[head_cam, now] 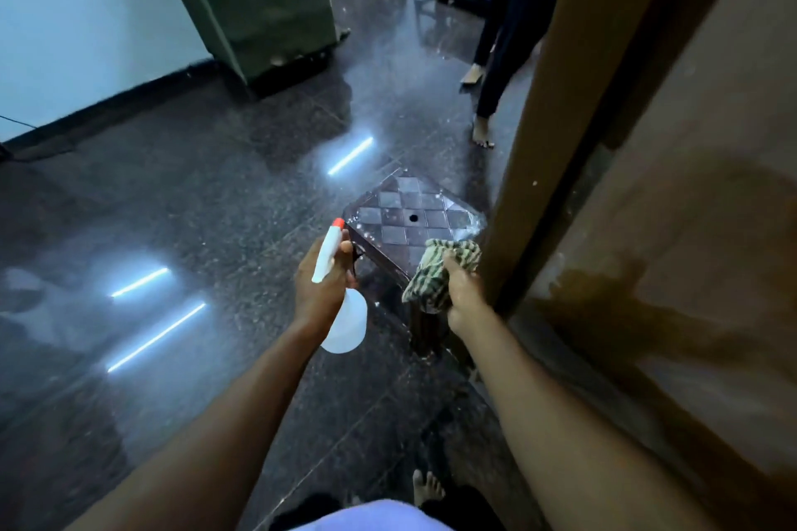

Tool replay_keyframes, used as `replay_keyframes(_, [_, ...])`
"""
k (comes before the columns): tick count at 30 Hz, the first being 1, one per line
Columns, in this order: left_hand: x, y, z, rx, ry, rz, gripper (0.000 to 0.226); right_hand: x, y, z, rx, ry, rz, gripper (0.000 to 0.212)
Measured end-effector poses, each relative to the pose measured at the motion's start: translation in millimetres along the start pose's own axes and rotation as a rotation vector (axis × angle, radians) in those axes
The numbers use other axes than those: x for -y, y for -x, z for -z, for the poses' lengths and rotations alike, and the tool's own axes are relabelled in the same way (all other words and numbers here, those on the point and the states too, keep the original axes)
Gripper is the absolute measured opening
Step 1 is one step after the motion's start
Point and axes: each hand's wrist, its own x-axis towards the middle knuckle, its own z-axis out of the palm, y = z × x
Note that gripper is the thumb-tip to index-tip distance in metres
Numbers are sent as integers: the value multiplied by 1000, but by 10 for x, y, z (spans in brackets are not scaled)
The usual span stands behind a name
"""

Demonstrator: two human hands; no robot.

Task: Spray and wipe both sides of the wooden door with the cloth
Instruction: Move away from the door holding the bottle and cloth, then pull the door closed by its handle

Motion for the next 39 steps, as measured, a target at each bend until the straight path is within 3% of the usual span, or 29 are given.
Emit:
replay_keyframes(1, [32,-179,-29,8,-8,-6,28,47,-30,-94,-6,10,-29,132])
replay_keyframes(4, [200,-808,-119,58,-42,-7,35,237,-65,-358,-83,23,-30,82])
replay_keyframes(5, [297,-1062,-161,86,-52,7,35,206,-259,-425,-97,6,-35,78])
replay_keyframes(8, [598,-1681,-311,198,-87,8,32,151,-765,-645,-160,-58,-133,99])
replay_keyframes(10, [652,-1727,-316,214,-69,-8,30,91,-780,-590,-148,-14,-205,91])
replay_keyframes(12, [1148,-2912,-678,367,-106,66,27,111,-1638,-1029,-336,-144,-250,83])
replay_keyframes(17, [1213,-3515,-993,398,-94,41,24,217,-2051,-1280,-362,-211,-317,67])
replay_keyframes(21, [1540,-4126,-1347,505,-143,-3,20,291,-2610,-1452,-423,-276,-310,73])
replay_keyframes(24, [1683,-4269,-1536,544,-117,-12,18,403,-2745,-1512,-459,-253,-313,60])
replay_keyframes(28, [1882,-4268,-1649,574,-94,-17,31,422,-2841,-1488,-531,-149,-330,77])
replay_keyframes(34, [2184,-4218,-1544,635,-164,-80,36,335,-2806,-1477,-668,133,-296,68])
replay_keyframes(37, [2217,-4220,-1472,645,-180,-103,33,338,-2678,-1436,-671,129,-282,67])
replay_keyframes(39, [2309,-4253,-1383,659,-280,-120,60,342,-2541,-1394,-659,171,-255,65])
